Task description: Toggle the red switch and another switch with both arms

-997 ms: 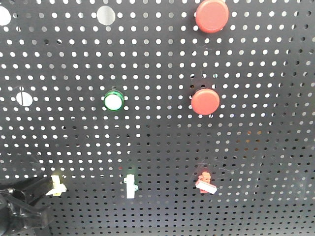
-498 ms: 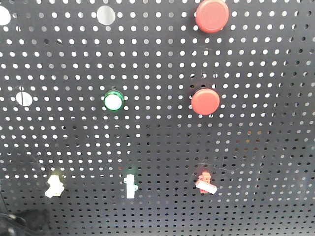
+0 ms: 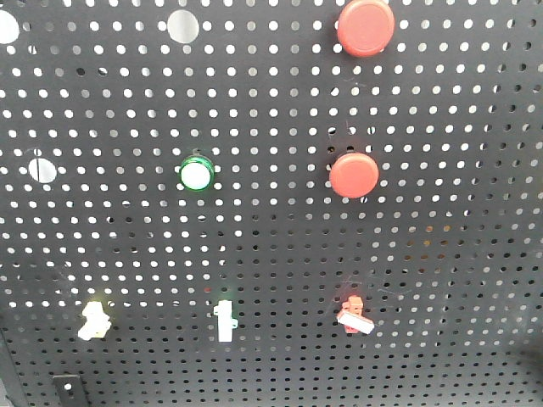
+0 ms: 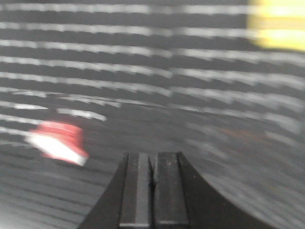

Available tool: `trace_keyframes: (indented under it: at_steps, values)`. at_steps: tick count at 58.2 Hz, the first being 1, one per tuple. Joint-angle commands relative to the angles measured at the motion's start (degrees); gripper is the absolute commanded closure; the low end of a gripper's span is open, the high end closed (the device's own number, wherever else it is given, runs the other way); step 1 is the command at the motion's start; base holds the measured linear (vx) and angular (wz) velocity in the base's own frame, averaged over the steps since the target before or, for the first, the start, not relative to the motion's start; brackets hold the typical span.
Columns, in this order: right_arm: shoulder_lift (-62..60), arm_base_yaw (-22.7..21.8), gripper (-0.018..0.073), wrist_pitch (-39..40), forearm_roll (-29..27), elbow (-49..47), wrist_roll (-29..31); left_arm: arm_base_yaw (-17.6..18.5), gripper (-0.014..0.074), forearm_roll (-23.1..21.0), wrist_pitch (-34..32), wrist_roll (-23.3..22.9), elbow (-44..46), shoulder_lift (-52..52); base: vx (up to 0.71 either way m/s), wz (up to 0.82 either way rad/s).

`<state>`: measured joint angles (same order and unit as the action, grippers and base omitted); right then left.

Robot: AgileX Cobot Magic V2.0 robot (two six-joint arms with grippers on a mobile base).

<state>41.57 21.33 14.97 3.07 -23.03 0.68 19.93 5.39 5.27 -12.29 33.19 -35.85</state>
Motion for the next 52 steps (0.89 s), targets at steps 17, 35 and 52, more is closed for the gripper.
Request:
trace_keyframes:
  at_steps: [17, 35, 52]
  values:
    - [19.8, 12.4, 0.0566, 14.1, 0.0, -14.9, 4.4, 0.3, 0.0594, -0.1, -4.7, 0.3, 1.8, 0.4, 0.0, 0.0]
    - [23.5, 13.0, 0.0566, 12.7, -2.8, -15.8, 4.9, 0.3, 0.0594, -0.2, -4.7, 0.2, 1.8, 0.4, 0.0, 0.0]
    - [26.6, 12.9, 0.0566, 10.3, -13.7, -15.8, 7.2, 0.3, 0.0594, -0.2, -4.9, 0.2, 1.8, 0.4, 0.0, 0.0]
